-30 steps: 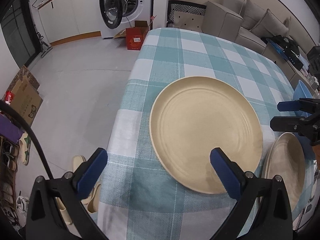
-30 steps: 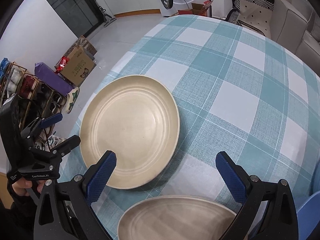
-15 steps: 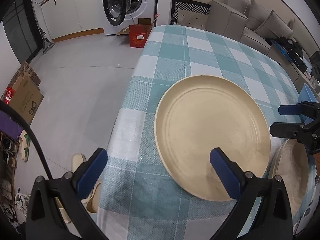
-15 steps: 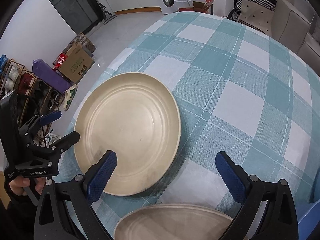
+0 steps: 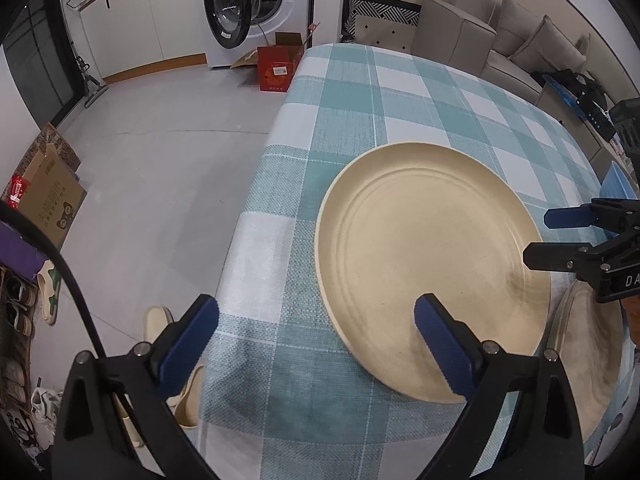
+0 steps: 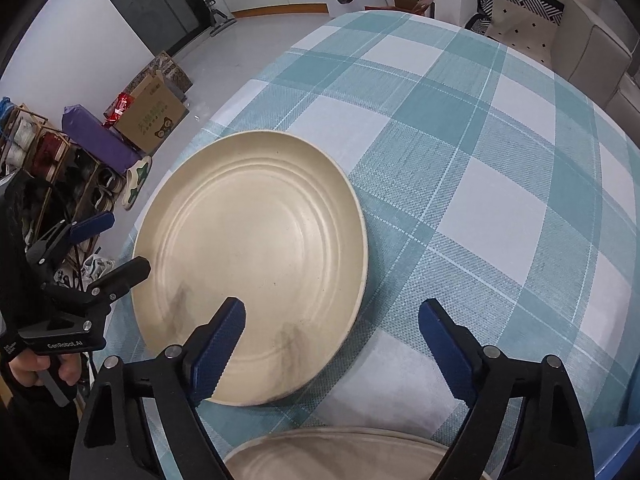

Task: Organize plates and bowls
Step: 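Close the left tool on a cream plate rim while the right tool grips another rim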

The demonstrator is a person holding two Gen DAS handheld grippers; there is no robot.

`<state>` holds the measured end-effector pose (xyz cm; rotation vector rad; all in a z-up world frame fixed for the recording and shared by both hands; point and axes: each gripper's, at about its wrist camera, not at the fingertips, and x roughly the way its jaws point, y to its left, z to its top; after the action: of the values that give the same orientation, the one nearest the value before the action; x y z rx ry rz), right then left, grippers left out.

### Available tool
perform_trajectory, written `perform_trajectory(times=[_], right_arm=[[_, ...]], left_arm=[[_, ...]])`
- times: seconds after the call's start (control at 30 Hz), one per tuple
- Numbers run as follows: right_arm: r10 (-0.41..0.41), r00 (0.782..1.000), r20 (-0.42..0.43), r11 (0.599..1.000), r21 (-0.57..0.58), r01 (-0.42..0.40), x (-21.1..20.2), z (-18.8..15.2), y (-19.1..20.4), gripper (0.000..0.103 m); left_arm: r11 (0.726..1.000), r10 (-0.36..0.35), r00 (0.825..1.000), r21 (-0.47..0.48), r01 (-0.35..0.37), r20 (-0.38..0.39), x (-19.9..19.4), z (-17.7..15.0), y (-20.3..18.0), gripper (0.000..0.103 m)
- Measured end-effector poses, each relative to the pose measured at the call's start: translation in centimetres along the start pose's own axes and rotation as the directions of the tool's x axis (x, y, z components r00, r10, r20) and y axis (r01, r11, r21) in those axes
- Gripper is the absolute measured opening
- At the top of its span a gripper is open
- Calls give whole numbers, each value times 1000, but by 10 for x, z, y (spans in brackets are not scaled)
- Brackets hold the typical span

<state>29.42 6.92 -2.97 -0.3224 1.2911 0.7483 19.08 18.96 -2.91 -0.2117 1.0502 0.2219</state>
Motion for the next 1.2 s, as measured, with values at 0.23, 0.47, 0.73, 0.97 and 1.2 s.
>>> perform_trajectory(times=[0.23,0.47,0.73,0.97,1.2], right_arm=[[1,1000,-1,1000,-4,-1,5,1,1,80],[9,1000,-6,1000,4,-9,12,4,1,70],[20,1000,-16,1000,0,-20,19,6,2,57],[28,999,-25,1000,6,-28,22,7,0,48],[9,1000,-12,1000,-6,-9,19,5,3,37]], left_arm=[[1000,-25,1000,8,25,-12,3,-2,-2,83],[999,-46,999,-6,46,-18,6,-1,-1,66],[998,-61,998,-15,61,-18,8,-1,-1,59],[997,-75,997,-15,74,-24,11,-1,-1,50],[997,-76,997,-13,75,-24,11,-1,-2,39]])
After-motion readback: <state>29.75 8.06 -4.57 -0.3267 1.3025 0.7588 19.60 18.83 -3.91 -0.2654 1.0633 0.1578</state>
